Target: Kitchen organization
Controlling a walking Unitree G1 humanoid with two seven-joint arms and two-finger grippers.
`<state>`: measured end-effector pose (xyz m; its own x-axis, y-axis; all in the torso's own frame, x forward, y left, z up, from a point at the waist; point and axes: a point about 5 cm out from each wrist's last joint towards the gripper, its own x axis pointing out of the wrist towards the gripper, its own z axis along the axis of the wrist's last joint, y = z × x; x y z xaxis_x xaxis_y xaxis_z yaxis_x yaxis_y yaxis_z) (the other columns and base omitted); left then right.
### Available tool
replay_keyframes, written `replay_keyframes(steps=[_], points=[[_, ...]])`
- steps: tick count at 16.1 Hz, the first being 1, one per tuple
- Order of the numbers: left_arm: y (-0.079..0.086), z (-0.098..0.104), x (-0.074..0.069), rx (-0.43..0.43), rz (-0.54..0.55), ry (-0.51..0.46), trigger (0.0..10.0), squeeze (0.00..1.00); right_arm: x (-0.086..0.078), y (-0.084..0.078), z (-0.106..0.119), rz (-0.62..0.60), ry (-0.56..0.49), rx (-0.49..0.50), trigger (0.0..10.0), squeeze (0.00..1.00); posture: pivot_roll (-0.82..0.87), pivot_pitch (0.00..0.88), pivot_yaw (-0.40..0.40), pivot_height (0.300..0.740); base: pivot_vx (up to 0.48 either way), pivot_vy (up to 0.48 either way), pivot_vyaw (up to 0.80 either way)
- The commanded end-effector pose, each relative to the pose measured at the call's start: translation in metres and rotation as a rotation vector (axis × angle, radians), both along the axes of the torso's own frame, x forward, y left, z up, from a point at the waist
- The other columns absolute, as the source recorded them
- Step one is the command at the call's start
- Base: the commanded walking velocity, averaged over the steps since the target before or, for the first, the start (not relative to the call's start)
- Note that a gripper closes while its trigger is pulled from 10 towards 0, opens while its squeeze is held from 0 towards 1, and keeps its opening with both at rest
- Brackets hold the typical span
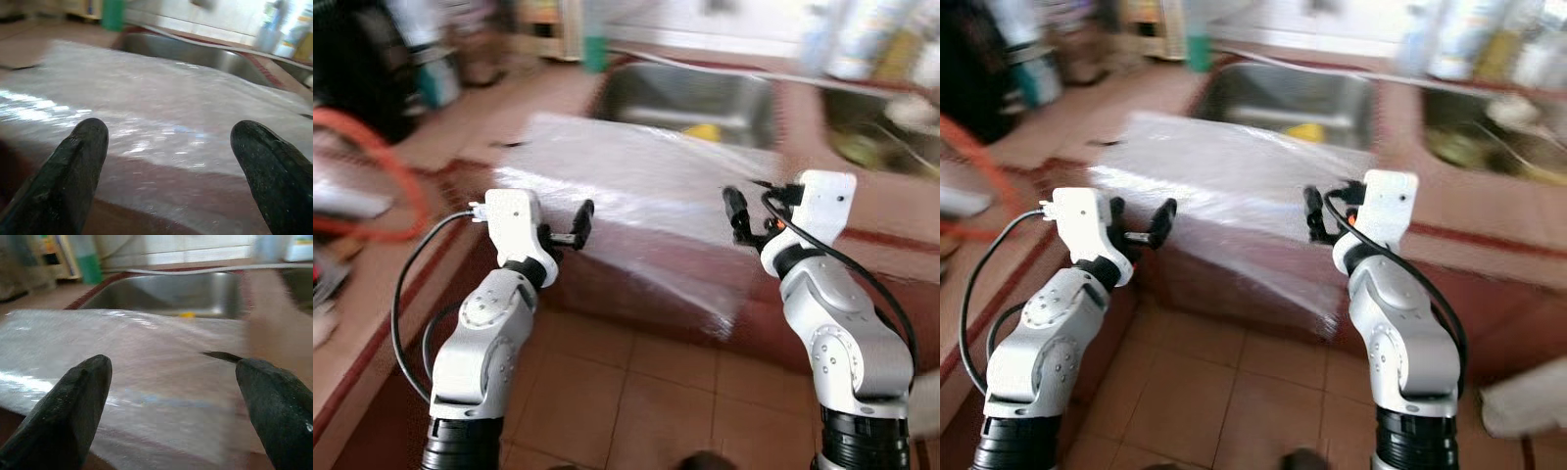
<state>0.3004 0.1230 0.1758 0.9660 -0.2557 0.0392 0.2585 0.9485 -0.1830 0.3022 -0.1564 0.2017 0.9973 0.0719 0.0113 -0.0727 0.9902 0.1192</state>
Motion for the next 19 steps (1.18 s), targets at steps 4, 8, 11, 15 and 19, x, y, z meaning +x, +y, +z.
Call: replay_keyframes(steps=[4, 8, 11, 15, 19], points=[[-0.0063, 0.0004, -0.0021, -0.007, -0.027, 0.001, 10.0, 0.0, -0.002, -0.0052, -0.0012, -0.016, 0.009, -0.007, 10.0, 0.0, -0.04, 0.139, 0.055, 0.74, 0.0, -0.128, -0.78], [-0.0063, -0.0001, -0.002, -0.001, -0.03, 0.004, 10.0, 0.0, -0.0022, -0.0049, -0.0011, -0.018, 0.008, -0.006, 10.0, 0.0, -0.04, 0.14, 0.058, 0.74, 0.0, 0.0, -0.78], [-0.0068, 0.0001, -0.0019, -0.001, -0.031, 0.004, 10.0, 0.0, -0.0027, -0.0054, -0.0009, -0.019, 0.009, -0.006, 10.0, 0.0, -0.04, 0.142, 0.059, 0.74, 0.0, 0.0, -0.78], [-0.007, -0.0002, -0.0018, -0.004, -0.032, 0.007, 10.0, 0.0, -0.0031, -0.0059, -0.0007, -0.022, 0.008, -0.006, 10.0, 0.0, -0.04, 0.143, 0.059, 0.74, 0.0, 0.0, -0.78], [-0.0077, -0.0007, -0.0019, -0.011, -0.042, 0.01, 10.0, 0.0, -0.0032, -0.006, -0.0009, -0.022, 0.01, -0.003, 10.0, 0.0, -0.04, 0.142, 0.059, 0.74, 0.0, 0.0, -0.78]])
